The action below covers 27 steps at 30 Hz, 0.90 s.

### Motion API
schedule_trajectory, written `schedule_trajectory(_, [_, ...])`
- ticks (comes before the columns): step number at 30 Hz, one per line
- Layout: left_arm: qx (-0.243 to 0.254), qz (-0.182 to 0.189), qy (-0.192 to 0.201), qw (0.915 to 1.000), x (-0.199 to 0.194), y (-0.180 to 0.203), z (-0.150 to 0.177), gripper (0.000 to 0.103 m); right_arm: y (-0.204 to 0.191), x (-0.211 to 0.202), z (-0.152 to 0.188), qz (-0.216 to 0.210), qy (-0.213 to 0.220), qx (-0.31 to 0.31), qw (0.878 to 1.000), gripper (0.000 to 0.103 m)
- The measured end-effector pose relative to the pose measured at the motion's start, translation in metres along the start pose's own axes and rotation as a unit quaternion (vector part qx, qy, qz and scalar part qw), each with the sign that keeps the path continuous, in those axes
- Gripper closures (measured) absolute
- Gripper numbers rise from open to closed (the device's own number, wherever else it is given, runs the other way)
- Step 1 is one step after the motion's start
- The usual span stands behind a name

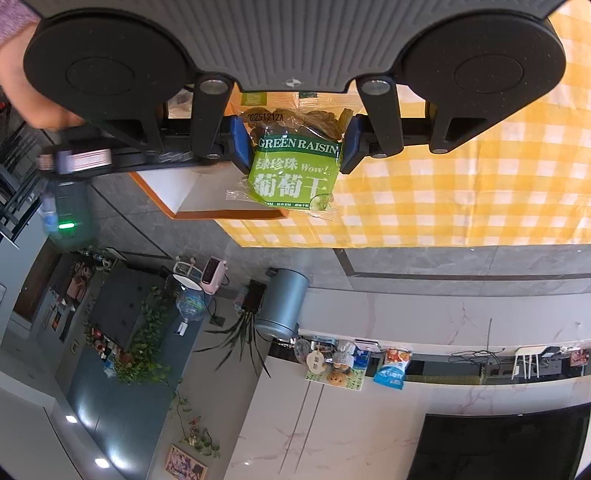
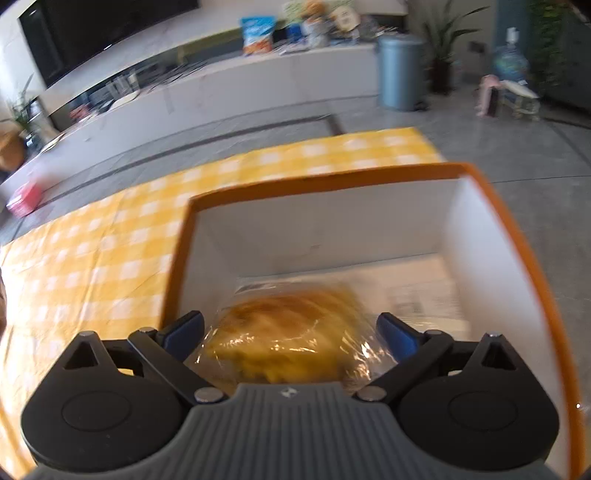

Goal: Organize snacks
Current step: 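Carry the raisin packet over the orange box and open the left gripper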

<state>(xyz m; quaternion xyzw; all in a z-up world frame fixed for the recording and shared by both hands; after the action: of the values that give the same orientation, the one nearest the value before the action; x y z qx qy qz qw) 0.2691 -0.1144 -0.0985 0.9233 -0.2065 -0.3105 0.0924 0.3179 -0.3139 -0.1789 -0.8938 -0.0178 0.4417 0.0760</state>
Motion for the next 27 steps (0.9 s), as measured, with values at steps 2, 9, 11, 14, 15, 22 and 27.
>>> schedule_trajectory(2, [-0.001,0.009,-0.002,1.0000,0.003,0.010,0.000,0.046,0.013,-0.024,0.000,-0.008,0.027,0.027,0.999,0.003])
schedule_trajectory(9, [0.028,0.044,-0.050,0.9974,0.024,0.061,0.019,0.046,0.067,-0.096,0.006,-0.015,0.132,0.106,0.985,0.003])
schedule_trajectory(11, [0.032,0.059,-0.079,0.9946,0.028,0.073,0.031,0.046,0.083,-0.101,0.009,-0.016,0.138,0.140,0.980,0.003])
schedule_trajectory(14, [0.041,0.085,-0.100,0.9905,0.031,0.088,0.045,0.046,0.097,-0.106,0.012,-0.005,0.144,0.177,0.974,0.003])
schedule_trajectory(15, [0.045,0.083,-0.103,0.9902,0.032,0.090,0.049,0.046,0.100,-0.107,0.013,-0.008,0.147,0.185,0.972,0.003])
schedule_trajectory(22, [0.061,0.063,-0.109,0.9902,0.060,0.108,0.047,0.046,0.113,-0.113,0.019,-0.017,0.158,0.211,0.965,0.003])
schedule_trajectory(27, [0.084,0.039,-0.101,0.9906,0.098,0.128,0.025,0.046,0.117,-0.123,0.017,-0.018,0.182,0.225,0.957,0.003])
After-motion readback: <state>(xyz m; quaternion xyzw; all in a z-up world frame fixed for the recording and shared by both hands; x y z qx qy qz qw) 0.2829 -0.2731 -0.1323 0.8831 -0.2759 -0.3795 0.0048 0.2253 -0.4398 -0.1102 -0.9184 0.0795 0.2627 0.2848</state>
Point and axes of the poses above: each gripper's, at about its wrist camera, not at the fingertips, and x roughly the way its jaws point, y to its right, z to its underside, the point moved 10 cm from there along x, roughly the way its jaws point, and after that the axes turned 1 degree about -x, right-handed, at the moved point
